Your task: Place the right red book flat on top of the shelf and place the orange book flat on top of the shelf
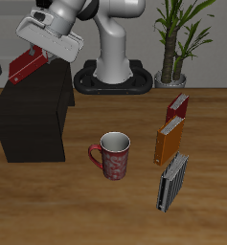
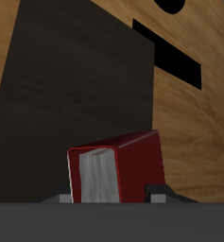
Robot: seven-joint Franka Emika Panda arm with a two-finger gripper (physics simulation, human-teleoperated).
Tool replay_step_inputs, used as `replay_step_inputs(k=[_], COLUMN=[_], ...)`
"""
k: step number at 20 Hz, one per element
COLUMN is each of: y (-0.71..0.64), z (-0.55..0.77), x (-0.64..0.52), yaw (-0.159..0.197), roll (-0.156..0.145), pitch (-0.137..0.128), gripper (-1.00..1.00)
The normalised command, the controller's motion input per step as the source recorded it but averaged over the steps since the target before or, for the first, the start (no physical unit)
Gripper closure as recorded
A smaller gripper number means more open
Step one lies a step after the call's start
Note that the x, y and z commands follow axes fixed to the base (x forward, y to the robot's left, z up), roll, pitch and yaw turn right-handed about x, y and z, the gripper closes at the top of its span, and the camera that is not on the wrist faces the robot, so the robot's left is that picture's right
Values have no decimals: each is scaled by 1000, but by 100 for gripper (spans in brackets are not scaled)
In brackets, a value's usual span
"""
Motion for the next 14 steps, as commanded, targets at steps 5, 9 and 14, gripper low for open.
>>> replay_step_inputs(k=[5,9,14], y=[518,604,583], z=[153,136,133], x=[9,30,112], yaw=[22,7,14], roll=[109,117,102], pitch=[-31,-5,-24], gripper=[-100,-100,-100])
